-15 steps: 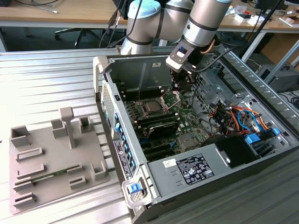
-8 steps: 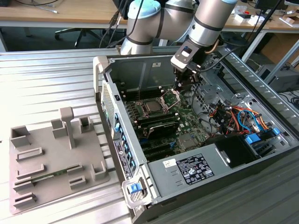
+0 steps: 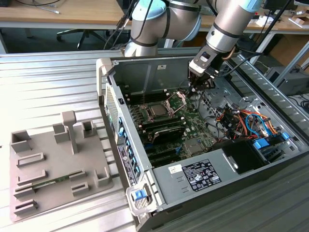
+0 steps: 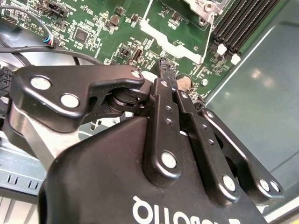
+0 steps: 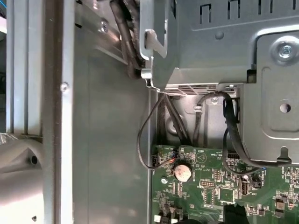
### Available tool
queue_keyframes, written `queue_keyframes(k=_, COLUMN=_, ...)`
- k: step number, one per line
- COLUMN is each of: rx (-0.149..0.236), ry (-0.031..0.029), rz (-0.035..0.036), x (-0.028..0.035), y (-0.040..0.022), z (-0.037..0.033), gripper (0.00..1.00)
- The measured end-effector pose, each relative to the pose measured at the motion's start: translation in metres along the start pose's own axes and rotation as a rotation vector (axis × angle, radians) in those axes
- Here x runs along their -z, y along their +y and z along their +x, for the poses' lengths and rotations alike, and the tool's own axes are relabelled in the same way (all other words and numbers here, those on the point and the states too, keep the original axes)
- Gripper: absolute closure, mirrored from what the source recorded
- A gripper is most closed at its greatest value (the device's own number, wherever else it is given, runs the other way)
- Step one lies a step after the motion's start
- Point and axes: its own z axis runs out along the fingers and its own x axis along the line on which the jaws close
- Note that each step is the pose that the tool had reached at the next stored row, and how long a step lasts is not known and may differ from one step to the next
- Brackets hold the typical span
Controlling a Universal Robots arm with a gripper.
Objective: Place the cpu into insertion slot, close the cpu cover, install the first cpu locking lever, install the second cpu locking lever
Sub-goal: 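Close the cpu cover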
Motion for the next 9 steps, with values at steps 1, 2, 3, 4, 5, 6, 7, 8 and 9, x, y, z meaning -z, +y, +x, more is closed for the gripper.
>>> queue_keyframes(k=1, rx=0.000, ry=0.0001, rz=0.0012, x=-0.0021, y=0.0003, z=0.0000, gripper=0.89)
queue_keyframes(k=2, rx=0.000, ry=0.0000, rz=0.0021, x=-0.0039, y=0.0005, z=0.0000, gripper=0.89)
queue_keyframes(k=3, rx=0.000, ry=0.0001, rz=0.0023, x=-0.0049, y=0.0006, z=0.0000, gripper=0.89)
queue_keyframes(k=4, rx=0.000, ry=0.0002, rz=0.0023, x=-0.0051, y=0.0006, z=0.0000, gripper=0.89)
queue_keyframes(k=5, rx=0.000, ry=0.0002, rz=0.0023, x=-0.0053, y=0.0005, z=0.0000, gripper=0.89)
queue_keyframes(k=6, rx=0.000, ry=0.0003, rz=0.0023, x=-0.0056, y=0.0003, z=0.0000, gripper=0.89)
queue_keyframes(k=7, rx=0.000, ry=0.0004, rz=0.0023, x=-0.0058, y=-0.0003, z=0.0000, gripper=0.89)
queue_keyframes(k=8, rx=0.000, ry=0.0006, rz=0.0023, x=-0.0060, y=-0.0011, z=0.0000, gripper=0.89)
queue_keyframes(k=9, rx=0.000, ry=0.0007, rz=0.0023, x=-0.0063, y=-0.0025, z=0.0000, gripper=0.89)
